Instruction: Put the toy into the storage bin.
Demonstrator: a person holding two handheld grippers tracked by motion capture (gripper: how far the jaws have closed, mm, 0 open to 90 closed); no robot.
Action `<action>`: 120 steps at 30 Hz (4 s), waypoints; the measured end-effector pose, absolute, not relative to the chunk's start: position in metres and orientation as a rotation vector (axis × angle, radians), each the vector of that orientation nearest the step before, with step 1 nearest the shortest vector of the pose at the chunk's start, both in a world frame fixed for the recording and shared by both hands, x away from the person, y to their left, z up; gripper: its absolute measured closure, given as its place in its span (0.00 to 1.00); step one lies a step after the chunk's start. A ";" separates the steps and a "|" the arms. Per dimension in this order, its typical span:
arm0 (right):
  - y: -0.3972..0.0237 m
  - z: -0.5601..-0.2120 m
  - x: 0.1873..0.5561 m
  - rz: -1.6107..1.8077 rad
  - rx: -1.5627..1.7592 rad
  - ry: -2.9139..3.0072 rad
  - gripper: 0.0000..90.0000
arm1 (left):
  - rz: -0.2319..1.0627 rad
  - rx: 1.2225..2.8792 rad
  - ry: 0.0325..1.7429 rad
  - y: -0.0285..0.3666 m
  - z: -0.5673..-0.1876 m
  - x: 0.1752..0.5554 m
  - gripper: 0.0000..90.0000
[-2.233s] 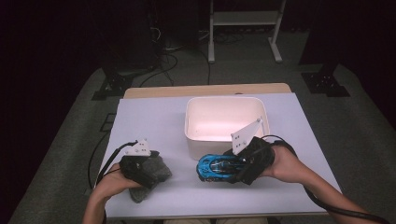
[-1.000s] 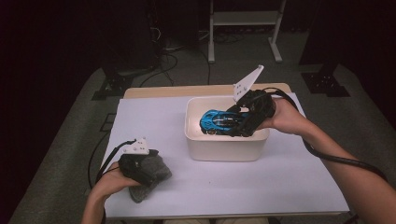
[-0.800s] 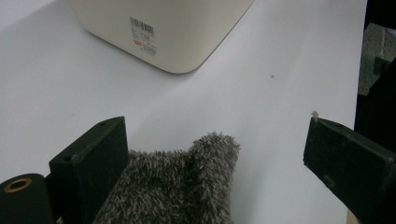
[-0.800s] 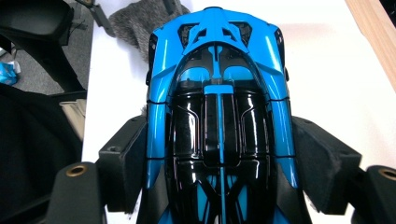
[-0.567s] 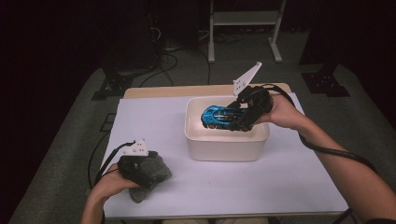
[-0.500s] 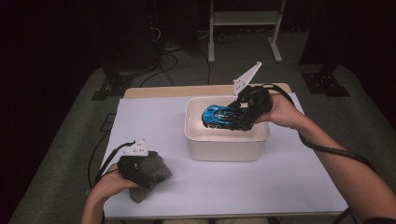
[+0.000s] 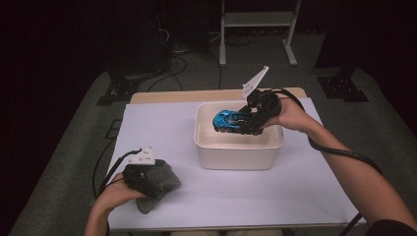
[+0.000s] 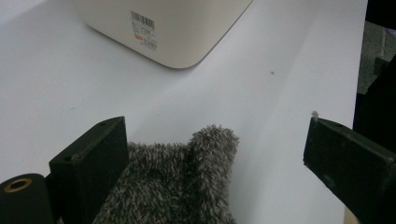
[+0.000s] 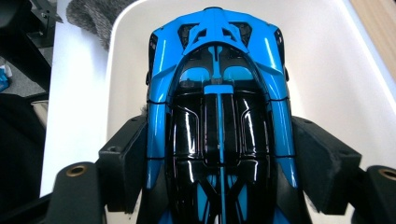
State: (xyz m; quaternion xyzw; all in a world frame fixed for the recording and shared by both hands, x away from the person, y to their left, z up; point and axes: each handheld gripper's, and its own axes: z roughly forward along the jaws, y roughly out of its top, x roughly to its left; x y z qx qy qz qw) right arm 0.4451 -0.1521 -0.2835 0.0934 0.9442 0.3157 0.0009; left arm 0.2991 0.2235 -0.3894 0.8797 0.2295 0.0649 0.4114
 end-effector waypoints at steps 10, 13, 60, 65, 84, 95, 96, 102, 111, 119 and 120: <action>-0.145 -0.303 0.460 0.966 0.311 2.998 0.28 | 0.164 2.209 0.588 0.225 -0.390 0.299 0.07; -0.143 -0.308 0.461 0.960 0.324 3.009 0.28 | 0.163 2.206 0.592 0.225 -0.390 0.299 0.07; -0.100 -0.360 0.462 0.761 0.277 3.187 0.28 | 0.160 2.204 0.589 0.229 -0.389 0.297 0.07; -0.099 -0.362 0.460 0.730 0.279 3.197 0.28 | 0.160 2.204 0.588 0.229 -0.389 0.297 0.07; -0.098 -0.364 0.460 0.706 0.277 3.218 0.30 | 0.167 2.197 0.592 0.230 -0.387 0.295 0.07; -0.097 -0.366 0.460 0.664 0.274 3.231 0.30 | 0.172 2.204 0.586 0.231 -0.385 0.295 0.07; -0.097 -0.366 0.460 0.663 0.275 3.231 0.30 | 0.173 2.204 0.587 0.231 -0.385 0.295 0.07; -0.097 -0.366 0.460 0.663 0.276 3.234 0.29 | 0.176 2.197 0.588 0.232 -0.385 0.294 0.07; -0.097 -0.366 0.461 0.671 0.299 3.249 0.29 | 0.177 2.198 0.588 0.232 -0.384 0.294 0.07; -0.097 -0.367 0.462 0.655 0.336 3.247 0.28 | 0.178 2.201 0.583 0.232 -0.384 0.294 0.07; -0.096 -0.368 0.462 0.648 0.343 3.244 0.28 | 0.178 2.201 0.582 0.232 -0.383 0.294 0.07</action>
